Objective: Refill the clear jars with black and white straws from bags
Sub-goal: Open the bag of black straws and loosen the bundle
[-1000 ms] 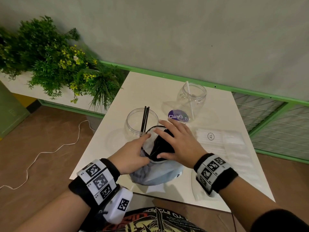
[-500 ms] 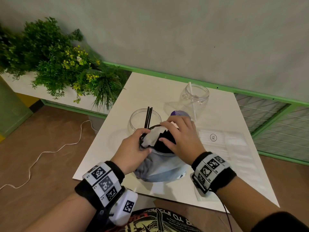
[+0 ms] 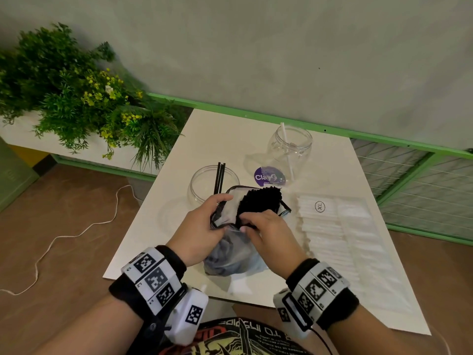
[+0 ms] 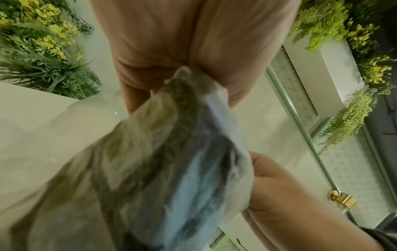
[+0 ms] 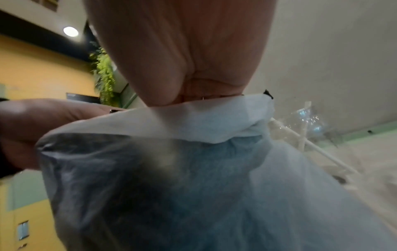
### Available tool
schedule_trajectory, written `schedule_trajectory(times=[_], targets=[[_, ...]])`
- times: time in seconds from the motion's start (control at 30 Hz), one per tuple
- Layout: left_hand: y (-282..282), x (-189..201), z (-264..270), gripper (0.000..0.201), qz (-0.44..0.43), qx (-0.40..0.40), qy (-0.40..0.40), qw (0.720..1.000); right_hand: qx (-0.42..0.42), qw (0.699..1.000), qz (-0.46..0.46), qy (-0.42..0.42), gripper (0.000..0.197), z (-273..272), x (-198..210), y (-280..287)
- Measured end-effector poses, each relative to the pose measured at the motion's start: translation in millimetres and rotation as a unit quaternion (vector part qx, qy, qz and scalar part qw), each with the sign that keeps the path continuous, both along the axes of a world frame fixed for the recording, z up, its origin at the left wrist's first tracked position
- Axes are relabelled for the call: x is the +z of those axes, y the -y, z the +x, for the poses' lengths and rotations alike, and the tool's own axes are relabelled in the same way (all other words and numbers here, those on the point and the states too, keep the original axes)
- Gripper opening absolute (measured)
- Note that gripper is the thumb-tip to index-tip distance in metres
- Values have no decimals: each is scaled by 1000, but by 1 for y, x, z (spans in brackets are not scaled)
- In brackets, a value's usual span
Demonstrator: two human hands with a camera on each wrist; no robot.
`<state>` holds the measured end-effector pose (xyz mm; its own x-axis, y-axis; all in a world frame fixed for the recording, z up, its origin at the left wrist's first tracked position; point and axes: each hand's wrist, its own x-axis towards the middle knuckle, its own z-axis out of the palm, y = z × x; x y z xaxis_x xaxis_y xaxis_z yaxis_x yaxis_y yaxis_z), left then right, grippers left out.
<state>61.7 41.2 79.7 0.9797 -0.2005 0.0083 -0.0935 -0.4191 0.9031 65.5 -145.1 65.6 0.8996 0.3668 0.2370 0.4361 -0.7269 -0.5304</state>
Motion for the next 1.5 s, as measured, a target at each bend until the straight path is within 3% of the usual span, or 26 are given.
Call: schedule_trajectory(times=[0.13, 0.3, 0.43, 0.53, 0.63, 0.7, 0.73, 0.87, 0.97, 1.07, 1.17, 1.33, 1.5], targets=[[0, 1, 1, 65, 6, -22, -8, 1000, -24, 998, 27, -57, 33, 1, 0, -8], [-4, 0, 0, 56, 11, -34, -14, 999, -41, 993, 81, -78, 11, 5, -3, -8], [-7, -1, -2, 47, 31, -16, -3, 999, -56, 994, 89, 24, 18, 9, 2, 8], [-9, 0, -1, 47, 50, -9, -5, 999, -69, 988, 14, 136, 30, 14, 4, 27], [-9, 4, 0, 40, 101, -19, -4, 995, -94, 984, -47, 143, 37, 22, 3, 40], [-8, 11, -1, 25, 122, -19, -16, 992, -102, 982, -48, 150, 39, 21, 2, 42], [-9, 15, -3, 20, 139, -25, -28, 990, -98, 981, -36, 165, 37, 18, 1, 42], [-13, 25, -10, 79, 236, -90, -50, 966, 7, 981, 11, 195, 34, -5, -1, 38], [-11, 22, -12, 69, 242, -92, -38, 965, 91, 984, -98, 120, 59, -15, -12, 38], [-7, 21, -12, 47, 243, -78, -21, 967, 79, 978, -175, 74, 78, -14, -18, 37], [-3, 21, -13, 37, 247, -80, -6, 966, 52, 971, -212, 101, 70, -7, -18, 27], [2, 17, -16, 60, 243, -76, -4, 967, 40, 964, -220, 141, 38, 3, -26, 12], [4, 11, -11, 41, 279, -32, 19, 960, 38, 965, -199, 164, 35, 5, -31, 6]])
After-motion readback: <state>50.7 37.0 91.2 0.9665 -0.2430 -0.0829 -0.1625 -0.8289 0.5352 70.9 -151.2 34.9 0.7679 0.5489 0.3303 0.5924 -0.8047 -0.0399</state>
